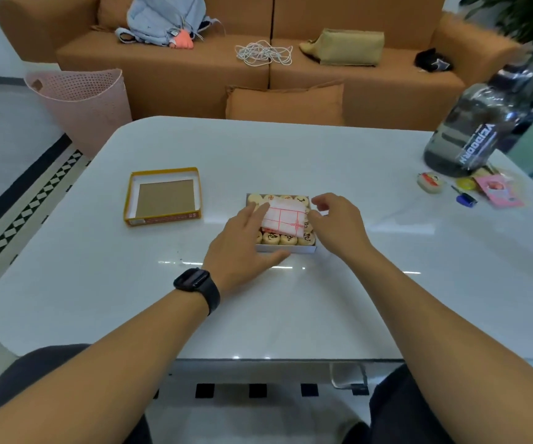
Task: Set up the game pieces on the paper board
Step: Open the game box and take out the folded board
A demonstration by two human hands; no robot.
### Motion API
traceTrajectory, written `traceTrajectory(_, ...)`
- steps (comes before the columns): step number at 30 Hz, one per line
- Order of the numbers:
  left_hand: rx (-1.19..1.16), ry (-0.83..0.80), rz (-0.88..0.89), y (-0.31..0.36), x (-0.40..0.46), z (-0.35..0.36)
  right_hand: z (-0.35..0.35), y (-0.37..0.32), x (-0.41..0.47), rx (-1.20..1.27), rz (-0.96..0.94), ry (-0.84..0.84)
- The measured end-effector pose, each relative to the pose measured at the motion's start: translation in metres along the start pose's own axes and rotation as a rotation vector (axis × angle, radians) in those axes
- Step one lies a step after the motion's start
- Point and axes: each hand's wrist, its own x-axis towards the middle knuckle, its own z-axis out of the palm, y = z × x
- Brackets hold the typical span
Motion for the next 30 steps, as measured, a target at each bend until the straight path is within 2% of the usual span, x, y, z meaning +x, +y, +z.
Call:
traceTrajectory(4,-0.009,0.094,0.000,-0.006,0.003,0.007,0.001,0.007,0.000,0.107,0.117,-0.093)
traceTrajectory(7,-0.015,0.112,-0.004,-0.009,0.007,0.003,0.005,0.004,0.003,0.183,0.160,-0.104)
traceTrajectory(11,-0.036,0.117,-0.033,-0.021,0.009,-0.003,0.021,-0.004,0.001,0.195,0.128,-0.095)
traceTrajectory(18,0.082,0.188,-0.142,-0.035,0.017,-0.021,0.058,-0.029,-0.008,0.287,0.022,-0.043)
traceTrajectory(30,0.123,0.135,-0.293,-0.068,0.027,-0.048,0.092,-0.063,0.010,0.259,-0.093,-0.184)
